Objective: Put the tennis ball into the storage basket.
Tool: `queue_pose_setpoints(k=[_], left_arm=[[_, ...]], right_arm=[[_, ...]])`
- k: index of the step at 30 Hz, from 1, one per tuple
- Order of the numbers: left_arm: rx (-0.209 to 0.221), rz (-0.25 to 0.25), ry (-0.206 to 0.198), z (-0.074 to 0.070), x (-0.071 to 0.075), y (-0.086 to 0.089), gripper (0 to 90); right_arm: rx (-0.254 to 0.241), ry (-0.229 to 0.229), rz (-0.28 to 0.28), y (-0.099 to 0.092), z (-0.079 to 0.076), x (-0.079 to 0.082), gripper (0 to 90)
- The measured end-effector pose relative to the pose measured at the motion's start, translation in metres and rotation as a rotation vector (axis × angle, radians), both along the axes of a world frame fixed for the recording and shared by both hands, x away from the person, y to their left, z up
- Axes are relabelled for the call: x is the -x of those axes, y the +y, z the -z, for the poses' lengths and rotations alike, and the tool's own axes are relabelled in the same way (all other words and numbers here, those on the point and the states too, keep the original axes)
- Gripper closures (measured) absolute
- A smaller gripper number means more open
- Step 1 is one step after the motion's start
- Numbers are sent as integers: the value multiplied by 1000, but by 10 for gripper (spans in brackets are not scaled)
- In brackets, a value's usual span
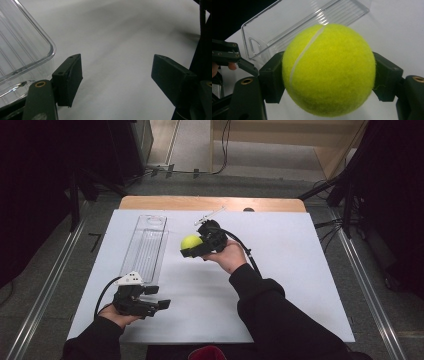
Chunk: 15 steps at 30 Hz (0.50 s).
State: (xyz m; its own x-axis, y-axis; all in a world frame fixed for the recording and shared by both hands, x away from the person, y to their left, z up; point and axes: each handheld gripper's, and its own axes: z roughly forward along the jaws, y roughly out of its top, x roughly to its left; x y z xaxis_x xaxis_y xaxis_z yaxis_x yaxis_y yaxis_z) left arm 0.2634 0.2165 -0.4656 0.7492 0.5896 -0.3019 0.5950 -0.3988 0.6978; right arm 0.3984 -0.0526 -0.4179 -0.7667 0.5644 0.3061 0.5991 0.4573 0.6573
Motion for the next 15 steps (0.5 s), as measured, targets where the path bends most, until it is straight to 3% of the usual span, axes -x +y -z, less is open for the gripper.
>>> queue_pose_setpoints(k=[15], left_arm=[[0, 1, -1, 0, 0, 0, 253]], right_arm=[[-5, -8, -14, 20, -8, -6, 235]])
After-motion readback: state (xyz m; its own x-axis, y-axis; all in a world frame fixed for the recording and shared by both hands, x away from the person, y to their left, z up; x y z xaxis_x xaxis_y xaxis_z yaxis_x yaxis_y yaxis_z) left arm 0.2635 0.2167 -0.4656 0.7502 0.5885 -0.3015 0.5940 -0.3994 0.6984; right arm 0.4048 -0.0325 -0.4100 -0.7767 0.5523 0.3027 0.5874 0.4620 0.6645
